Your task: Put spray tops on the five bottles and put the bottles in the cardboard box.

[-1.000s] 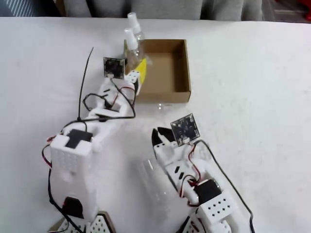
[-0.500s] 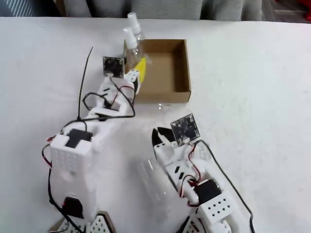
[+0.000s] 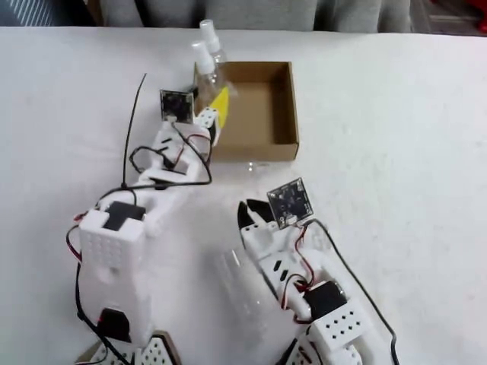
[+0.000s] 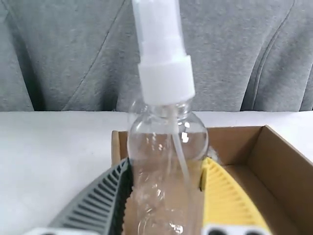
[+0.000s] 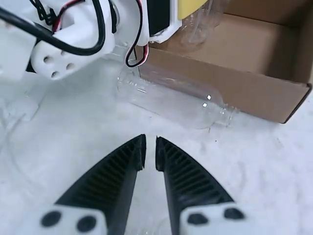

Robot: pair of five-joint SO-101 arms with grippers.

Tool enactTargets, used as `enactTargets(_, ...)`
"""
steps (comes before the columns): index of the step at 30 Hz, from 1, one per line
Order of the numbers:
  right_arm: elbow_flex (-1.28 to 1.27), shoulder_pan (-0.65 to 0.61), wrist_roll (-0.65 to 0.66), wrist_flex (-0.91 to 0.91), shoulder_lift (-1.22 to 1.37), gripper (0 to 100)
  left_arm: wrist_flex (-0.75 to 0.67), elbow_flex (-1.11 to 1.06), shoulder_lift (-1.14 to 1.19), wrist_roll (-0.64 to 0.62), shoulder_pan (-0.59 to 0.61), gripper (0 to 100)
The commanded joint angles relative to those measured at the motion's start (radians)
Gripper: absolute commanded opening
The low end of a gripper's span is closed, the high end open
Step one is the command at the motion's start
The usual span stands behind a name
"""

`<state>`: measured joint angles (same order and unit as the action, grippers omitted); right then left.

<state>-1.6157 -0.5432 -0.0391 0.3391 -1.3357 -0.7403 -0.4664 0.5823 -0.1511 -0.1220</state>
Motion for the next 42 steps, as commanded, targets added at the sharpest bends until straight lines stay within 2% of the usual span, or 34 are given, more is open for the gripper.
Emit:
enactTargets(1, 0.008, 0.007, 0.009, -0.007, -0.005, 1.9, -0.035, 0.092, 0.007, 0.014, 0.012, 2)
enactTargets(6, 0.008, 0.007, 0.009, -0.007, -0.005, 1.9, -0.035, 0.143, 0.082, 0.014, 0.013, 2)
enactTargets(27, 0.008, 0.007, 0.009, -0.007, -0.007, 2.0, -0.032, 0.098, 0.082, 0.014, 0.039, 3)
enactTargets(33, 0.008, 0.007, 0.011, -0.007, -0.007, 2.0, 0.012, 0.095, 0.082, 0.014, 0.039, 15)
enactTargets(42, 0.008, 0.007, 0.011, -0.007, -0.007, 2.1, 0.031, 0.097, 0.081, 0.012, 0.044, 17)
